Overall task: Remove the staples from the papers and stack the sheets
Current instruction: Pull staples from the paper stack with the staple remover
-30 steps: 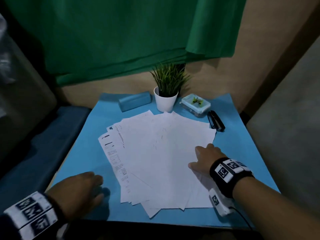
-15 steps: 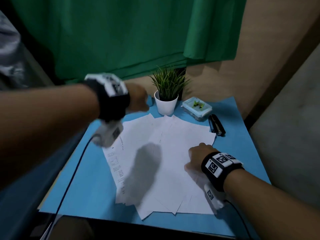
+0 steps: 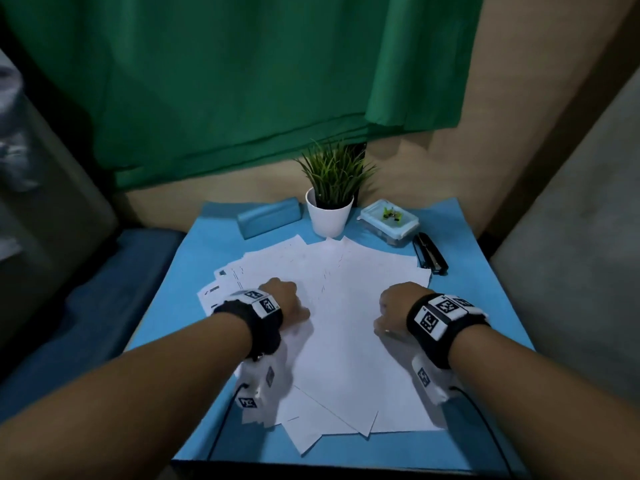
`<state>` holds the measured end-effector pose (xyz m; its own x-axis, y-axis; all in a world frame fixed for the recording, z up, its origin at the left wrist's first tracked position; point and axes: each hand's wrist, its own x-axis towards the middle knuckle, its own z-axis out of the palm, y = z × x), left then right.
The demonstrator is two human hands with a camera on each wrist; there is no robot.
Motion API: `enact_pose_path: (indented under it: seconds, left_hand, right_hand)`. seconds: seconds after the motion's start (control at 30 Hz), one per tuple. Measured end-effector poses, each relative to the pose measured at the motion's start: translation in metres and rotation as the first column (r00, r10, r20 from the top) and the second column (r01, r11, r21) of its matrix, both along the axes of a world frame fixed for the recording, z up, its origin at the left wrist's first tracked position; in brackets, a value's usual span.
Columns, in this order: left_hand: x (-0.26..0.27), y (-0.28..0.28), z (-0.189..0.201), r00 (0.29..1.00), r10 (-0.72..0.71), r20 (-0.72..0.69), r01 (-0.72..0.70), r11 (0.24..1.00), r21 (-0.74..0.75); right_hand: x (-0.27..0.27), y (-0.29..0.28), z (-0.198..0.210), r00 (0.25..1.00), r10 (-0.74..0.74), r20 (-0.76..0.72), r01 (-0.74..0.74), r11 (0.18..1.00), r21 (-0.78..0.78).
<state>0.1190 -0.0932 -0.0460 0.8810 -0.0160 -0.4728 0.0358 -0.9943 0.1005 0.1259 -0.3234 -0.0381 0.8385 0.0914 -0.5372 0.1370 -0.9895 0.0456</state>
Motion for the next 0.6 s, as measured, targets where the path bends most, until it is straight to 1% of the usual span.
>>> enact_pose_path:
  seconds: [0.1,0.2,0.27,0.3,0.37,0.4,0.43,0.5,0.6]
  left_hand:
    - [-0.003,0.001,-0.011,0.999,0.045,0.013,-0.044,0.999,-0.009]
    - [0.003,0.004,-0.020,0.988,0.156,-0.011,-0.156,0.979,-0.133]
    - [0.009,0.006,-0.023,0.973,0.230,-0.035,-0.231,0.941,-0.247]
    - [0.011,0.006,-0.023,0.970,0.239,-0.052,-0.244,0.922,-0.300]
    - [0.011,0.003,-0.020,0.971,0.233,-0.056,-0.237,0.895,-0.378]
    - [0.010,0.002,-0.019,0.965,0.257,-0.054,-0.255,0.870,-0.422]
    - [0.010,0.003,-0.020,0.954,0.294,-0.063,-0.287,0.827,-0.483]
    - [0.008,0.005,-0.018,0.927,0.357,-0.109,-0.351,0.734,-0.581]
    - [0.010,0.018,-0.021,0.915,0.360,-0.180,-0.387,0.660,-0.645]
  right_hand:
    - [0.008,0.012,-0.001,1.000,0.009,0.008,-0.010,1.000,0.011]
    - [0.002,0.017,-0.010,0.999,0.035,-0.012,-0.035,0.999,-0.010]
    - [-0.005,0.014,-0.015,1.000,0.018,-0.005,-0.018,1.000,-0.016]
    - [-0.007,0.013,-0.015,1.000,0.016,-0.011,-0.016,1.000,-0.014]
    - [-0.004,0.010,-0.016,0.997,0.061,-0.051,-0.062,0.998,-0.017]
    - [0.003,0.008,-0.016,0.994,0.083,-0.065,-0.084,0.996,-0.010]
    - [0.010,0.004,-0.013,0.995,0.082,-0.054,-0.083,0.997,-0.004]
    - [0.033,-0.004,0.000,0.998,0.050,0.032,-0.050,0.999,-0.006]
    - [0.078,-0.017,0.028,0.977,0.008,0.212,-0.001,0.999,-0.035]
